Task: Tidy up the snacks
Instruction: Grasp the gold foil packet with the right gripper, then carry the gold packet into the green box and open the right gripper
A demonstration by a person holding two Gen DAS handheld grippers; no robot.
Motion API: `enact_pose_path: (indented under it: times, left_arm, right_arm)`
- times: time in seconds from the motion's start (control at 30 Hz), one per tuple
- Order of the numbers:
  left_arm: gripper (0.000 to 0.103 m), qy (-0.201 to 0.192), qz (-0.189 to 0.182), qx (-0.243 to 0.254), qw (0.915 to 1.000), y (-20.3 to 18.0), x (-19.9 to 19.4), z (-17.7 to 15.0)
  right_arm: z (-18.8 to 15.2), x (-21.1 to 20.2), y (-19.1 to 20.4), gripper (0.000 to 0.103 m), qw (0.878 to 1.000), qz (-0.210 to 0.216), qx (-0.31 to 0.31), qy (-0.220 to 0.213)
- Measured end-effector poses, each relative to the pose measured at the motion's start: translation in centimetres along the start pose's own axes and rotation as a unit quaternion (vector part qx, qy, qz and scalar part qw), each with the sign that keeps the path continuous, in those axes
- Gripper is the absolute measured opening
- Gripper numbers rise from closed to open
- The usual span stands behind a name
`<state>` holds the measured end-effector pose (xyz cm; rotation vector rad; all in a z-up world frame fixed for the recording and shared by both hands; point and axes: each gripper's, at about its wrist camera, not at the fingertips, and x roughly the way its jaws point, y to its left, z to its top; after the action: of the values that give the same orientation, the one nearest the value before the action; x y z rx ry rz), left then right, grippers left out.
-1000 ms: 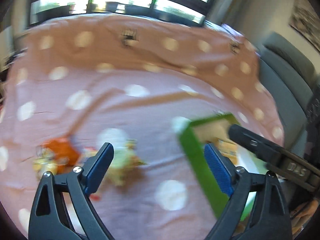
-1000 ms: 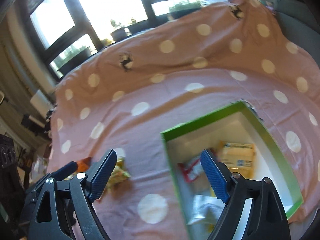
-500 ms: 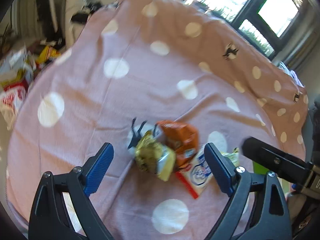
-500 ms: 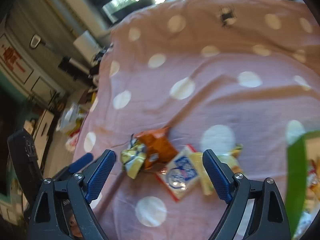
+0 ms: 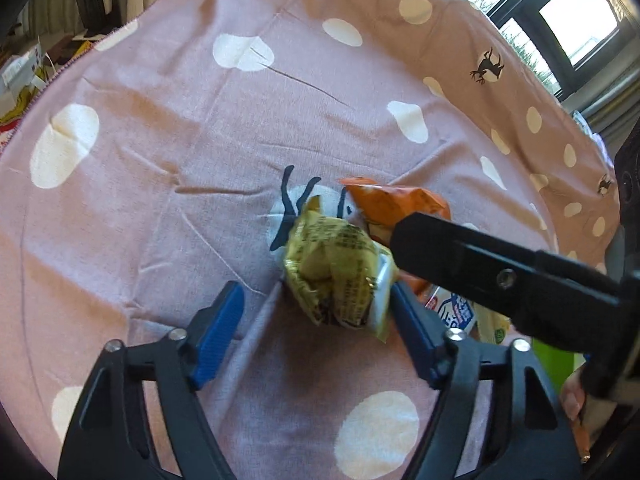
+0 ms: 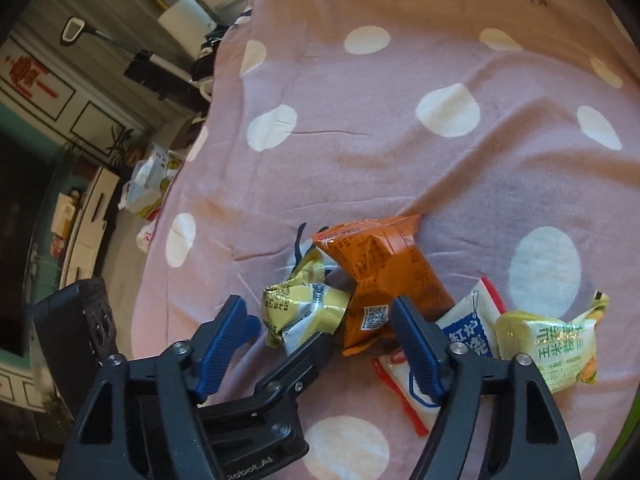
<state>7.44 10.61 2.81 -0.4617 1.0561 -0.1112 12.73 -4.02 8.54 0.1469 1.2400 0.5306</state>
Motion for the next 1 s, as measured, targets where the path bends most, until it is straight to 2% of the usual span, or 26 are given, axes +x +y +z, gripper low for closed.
enact_pose_path:
  times: [0.13,0.2,0.27,0.37,0.5,0.63,0.73,0.87,1.0]
  left_arm:
    - [0.059,0.001,-0.024,-0.007,0.9997,0.6,0.1,-0.1]
    - [0.054,0.0,-0.038,-0.012,0.9992,0.7,0.0,-0.2]
    - [0.051,0.0,-0.048,-0.021,0.9986,1.1,-0.1,-0.1]
    - [0.049,0.002,-0.058,-0.025,0.998,1.5,-0.2,-0.2]
    - [0.046,-0.002,-0.058,-0.017,0.9982,1.4,-0.3,-0.5]
    - [0.041,-0.005,-0.057,-0.011,0.9983,1.2,-0.5,-0.6]
    - [0.04,-0.015,-0.046,0.01,0.9988,0.5,-1.1,-1.1]
    - [0.039,-0.034,-0.041,0.033,0.998,-0.8,-2.8,-1.6]
    - [0.039,-0.058,-0.036,0.063,0.9957,-2.9,-5.1,-2.1]
  right_arm:
    - [0.2,-0.3,0.8,0.064,1.0,0.001,-0.007,0.003]
    - [0.2,-0.5,1.3,0.064,1.0,-0.006,-0.011,-0.002]
    - [0.1,-0.6,1.9,0.063,1.0,-0.009,-0.023,-0.006]
    - [0.7,0.6,2.2,0.063,1.0,0.0,-0.015,0.013]
    - [0.8,3.1,2.2,0.063,0.999,0.009,-0.003,0.044]
    - [0.2,5.1,2.1,0.059,0.998,-0.018,-0.005,0.058]
    - [-0.4,5.6,1.7,0.048,0.998,0.006,0.009,0.069]
    - [-1.3,3.9,1.8,0.047,0.999,0.012,0.003,0.044]
    - [-2.1,0.5,1.8,0.046,1.0,0.022,0.002,0.007]
